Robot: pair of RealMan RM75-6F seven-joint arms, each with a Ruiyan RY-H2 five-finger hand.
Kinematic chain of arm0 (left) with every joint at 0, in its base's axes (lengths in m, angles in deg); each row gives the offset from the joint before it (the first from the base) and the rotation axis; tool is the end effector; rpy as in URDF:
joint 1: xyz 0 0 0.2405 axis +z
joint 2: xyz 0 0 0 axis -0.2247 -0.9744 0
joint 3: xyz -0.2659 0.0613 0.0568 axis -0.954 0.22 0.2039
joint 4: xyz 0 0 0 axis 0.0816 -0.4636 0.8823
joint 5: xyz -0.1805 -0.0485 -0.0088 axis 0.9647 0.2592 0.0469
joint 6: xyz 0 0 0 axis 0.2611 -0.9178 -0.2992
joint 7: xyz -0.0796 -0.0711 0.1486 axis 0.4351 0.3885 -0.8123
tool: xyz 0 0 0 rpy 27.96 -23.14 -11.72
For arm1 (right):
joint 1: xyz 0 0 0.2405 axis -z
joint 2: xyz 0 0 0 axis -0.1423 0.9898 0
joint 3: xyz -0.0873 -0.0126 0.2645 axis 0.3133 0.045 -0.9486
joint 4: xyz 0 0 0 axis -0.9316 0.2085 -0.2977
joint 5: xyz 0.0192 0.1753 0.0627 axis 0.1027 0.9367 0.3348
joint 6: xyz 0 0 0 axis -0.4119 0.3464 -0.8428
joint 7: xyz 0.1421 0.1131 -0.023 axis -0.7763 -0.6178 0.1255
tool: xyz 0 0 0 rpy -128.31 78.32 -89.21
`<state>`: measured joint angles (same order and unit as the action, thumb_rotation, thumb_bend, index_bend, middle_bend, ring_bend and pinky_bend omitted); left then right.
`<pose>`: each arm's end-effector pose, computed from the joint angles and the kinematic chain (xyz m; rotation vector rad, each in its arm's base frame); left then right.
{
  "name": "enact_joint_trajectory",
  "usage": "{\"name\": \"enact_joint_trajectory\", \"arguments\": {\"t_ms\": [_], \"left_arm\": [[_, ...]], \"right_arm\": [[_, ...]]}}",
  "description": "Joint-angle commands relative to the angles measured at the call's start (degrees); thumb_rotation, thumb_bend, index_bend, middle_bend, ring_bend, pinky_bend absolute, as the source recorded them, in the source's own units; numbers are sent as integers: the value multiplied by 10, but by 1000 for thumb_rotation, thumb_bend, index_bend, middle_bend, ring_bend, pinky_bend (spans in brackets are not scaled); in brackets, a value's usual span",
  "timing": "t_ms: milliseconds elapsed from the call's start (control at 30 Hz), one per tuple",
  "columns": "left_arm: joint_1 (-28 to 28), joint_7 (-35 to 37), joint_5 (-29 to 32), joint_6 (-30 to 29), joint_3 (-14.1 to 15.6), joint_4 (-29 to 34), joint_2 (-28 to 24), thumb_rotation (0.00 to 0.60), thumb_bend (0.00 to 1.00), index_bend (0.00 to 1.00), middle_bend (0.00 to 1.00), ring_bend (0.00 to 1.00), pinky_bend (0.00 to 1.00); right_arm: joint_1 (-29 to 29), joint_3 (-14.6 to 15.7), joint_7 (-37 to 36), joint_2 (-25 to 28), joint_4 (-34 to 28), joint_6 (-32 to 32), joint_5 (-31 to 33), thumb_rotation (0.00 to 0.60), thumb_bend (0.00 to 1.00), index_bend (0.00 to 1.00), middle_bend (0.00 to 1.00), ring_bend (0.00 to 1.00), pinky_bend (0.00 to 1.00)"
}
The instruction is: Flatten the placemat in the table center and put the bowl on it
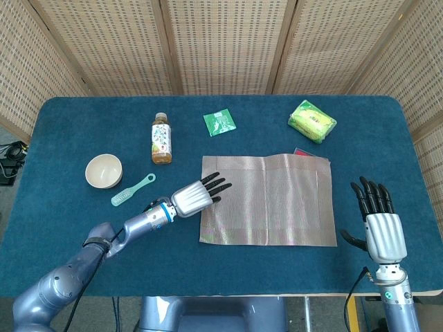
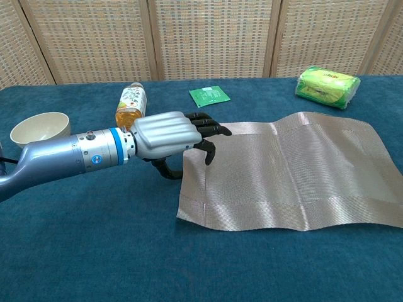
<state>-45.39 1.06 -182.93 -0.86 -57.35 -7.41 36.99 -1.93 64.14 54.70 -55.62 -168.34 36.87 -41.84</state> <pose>-0.0890 0.4083 -0.1258 -2.4006 -0.1924 -1.0196 -0.2765 -0.2544 0.1533 1.3506 -0.8209 1.1099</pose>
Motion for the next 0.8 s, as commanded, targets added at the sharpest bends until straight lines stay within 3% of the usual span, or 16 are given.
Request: {"name": "enact_joint_trajectory", "arguments": {"t_ms": [33,533,800], "left_arm": [[0,0,2,0,0,0,1,600,355,390,0,0,0],[1,8,19,2,-1,-4,15,600,440,533,0,0,0],[4,1,23,0,0,-2,17,600,445,722,0,0,0]], "right_arm": [[0,0,0,0,0,0,-1,600,0,50,0,0,0],[6,-2,-4,6,-12,3,-12,600,0,53,0,0,0],[9,-3,-11,11,-18,6,-17,600,0,53,0,0,0]]}}
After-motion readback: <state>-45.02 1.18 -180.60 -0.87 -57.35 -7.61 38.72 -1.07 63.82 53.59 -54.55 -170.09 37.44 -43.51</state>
